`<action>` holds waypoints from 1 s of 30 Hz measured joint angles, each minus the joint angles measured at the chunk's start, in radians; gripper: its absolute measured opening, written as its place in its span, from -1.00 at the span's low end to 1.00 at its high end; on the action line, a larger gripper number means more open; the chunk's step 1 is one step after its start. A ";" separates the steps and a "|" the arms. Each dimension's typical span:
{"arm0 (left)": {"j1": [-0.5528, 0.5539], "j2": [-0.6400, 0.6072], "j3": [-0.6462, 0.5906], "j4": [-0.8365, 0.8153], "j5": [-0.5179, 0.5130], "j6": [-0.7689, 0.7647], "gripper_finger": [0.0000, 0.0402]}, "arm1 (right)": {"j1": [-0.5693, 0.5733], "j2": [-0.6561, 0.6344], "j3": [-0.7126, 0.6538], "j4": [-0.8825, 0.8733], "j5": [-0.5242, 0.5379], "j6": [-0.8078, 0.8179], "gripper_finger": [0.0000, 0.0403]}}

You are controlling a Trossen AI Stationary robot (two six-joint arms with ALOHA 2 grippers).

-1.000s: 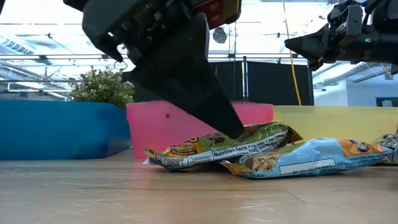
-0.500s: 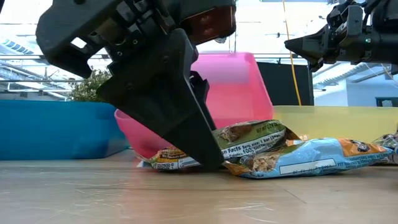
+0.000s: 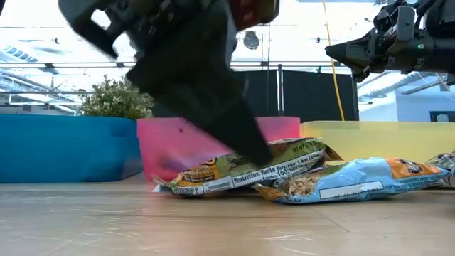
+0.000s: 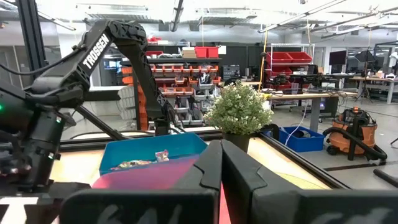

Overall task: Pick and place Granola Bars by type
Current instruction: Put the yellow granola bar into the pink bin

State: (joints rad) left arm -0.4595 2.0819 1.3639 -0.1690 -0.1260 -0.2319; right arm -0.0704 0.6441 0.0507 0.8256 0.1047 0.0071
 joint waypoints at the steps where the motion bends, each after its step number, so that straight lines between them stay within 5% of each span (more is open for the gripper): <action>1: 0.000 0.000 0.015 -0.015 -0.002 0.003 0.38 | 0.000 0.000 0.000 0.000 0.000 0.000 -1.00; 7: -0.003 -0.001 0.085 -0.125 -0.034 0.008 0.38 | 0.000 0.000 0.000 0.000 0.000 0.000 -1.00; 17: -0.074 0.009 0.087 -0.210 -0.265 -0.117 0.38 | 0.000 0.000 0.000 0.005 0.000 -0.002 -1.00; 30: -0.049 0.071 0.087 -0.194 -0.211 -0.114 0.38 | 0.000 0.000 0.000 0.001 -0.001 0.008 -1.00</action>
State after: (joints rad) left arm -0.5085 2.1531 1.4513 -0.3634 -0.3367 -0.3458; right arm -0.0704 0.6445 0.0506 0.8264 0.1041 0.0147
